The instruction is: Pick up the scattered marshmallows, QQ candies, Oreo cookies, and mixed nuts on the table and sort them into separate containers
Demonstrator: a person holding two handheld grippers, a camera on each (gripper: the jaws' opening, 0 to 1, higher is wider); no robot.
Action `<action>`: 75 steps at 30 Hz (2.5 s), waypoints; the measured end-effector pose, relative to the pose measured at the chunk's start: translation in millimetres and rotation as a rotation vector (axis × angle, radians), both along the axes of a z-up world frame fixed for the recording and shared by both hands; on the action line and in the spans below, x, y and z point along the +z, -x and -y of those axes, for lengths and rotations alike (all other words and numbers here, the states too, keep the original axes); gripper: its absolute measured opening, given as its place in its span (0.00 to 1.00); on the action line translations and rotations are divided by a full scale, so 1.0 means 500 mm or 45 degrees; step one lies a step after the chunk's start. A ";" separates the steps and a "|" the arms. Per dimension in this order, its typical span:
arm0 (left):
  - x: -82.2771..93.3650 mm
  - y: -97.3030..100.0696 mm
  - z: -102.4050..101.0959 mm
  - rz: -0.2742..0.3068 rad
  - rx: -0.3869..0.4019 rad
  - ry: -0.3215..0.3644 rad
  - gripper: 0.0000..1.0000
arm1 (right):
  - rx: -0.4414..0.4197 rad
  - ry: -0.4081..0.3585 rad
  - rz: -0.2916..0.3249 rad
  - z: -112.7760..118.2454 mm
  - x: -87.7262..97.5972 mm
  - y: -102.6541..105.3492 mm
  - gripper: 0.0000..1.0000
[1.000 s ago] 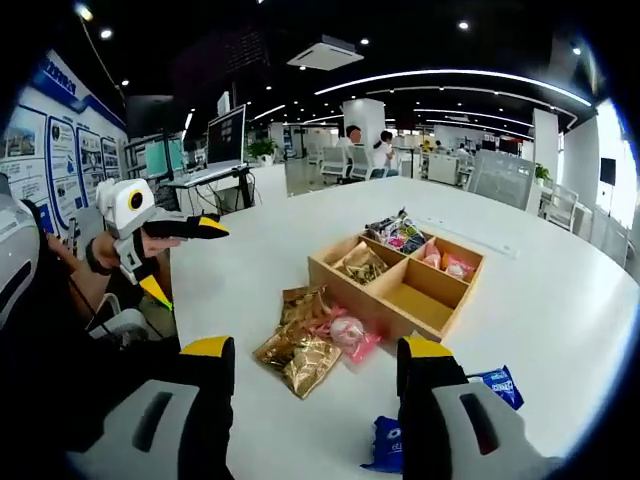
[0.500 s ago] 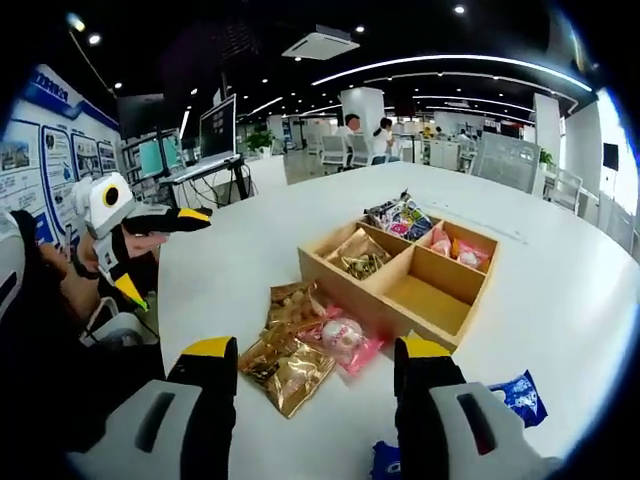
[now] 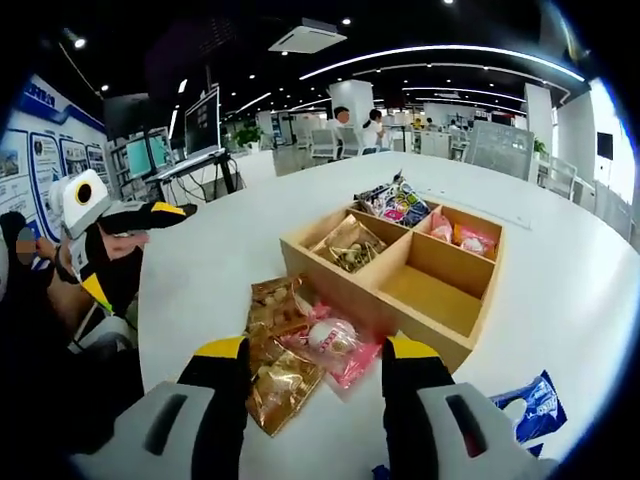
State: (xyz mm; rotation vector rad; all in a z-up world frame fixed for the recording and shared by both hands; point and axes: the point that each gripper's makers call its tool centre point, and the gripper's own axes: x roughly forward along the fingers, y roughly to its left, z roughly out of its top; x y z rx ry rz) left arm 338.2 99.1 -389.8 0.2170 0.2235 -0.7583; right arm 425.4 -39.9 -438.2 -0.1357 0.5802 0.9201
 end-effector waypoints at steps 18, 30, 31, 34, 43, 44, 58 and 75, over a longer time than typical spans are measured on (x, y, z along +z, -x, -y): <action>-0.018 -0.008 0.006 -0.034 -0.021 0.002 0.82 | 0.031 0.050 0.013 -0.030 -0.031 -0.019 0.39; -0.020 -0.013 0.010 -0.042 -0.030 0.031 0.82 | -0.010 0.124 -0.004 -0.018 -0.046 -0.028 0.32; -0.021 -0.014 0.010 -0.043 -0.029 0.032 0.82 | -0.011 0.133 -0.006 -0.017 -0.048 -0.028 0.31; -0.023 -0.014 0.010 -0.047 -0.030 0.030 0.82 | -0.004 0.158 0.003 -0.016 -0.050 -0.028 0.31; -0.028 -0.015 0.013 -0.053 -0.037 0.031 0.81 | 0.032 0.281 0.076 -0.008 -0.063 -0.035 0.22; -0.028 -0.015 0.014 -0.054 -0.037 0.032 0.81 | 0.039 0.282 0.080 -0.010 -0.063 -0.033 0.20; -0.027 -0.013 0.011 -0.053 -0.032 0.022 0.81 | 0.055 0.319 0.120 -0.010 -0.073 -0.041 0.10; -0.016 -0.006 0.012 -0.041 -0.029 0.015 0.80 | 0.039 0.282 0.163 0.004 -0.030 -0.030 0.08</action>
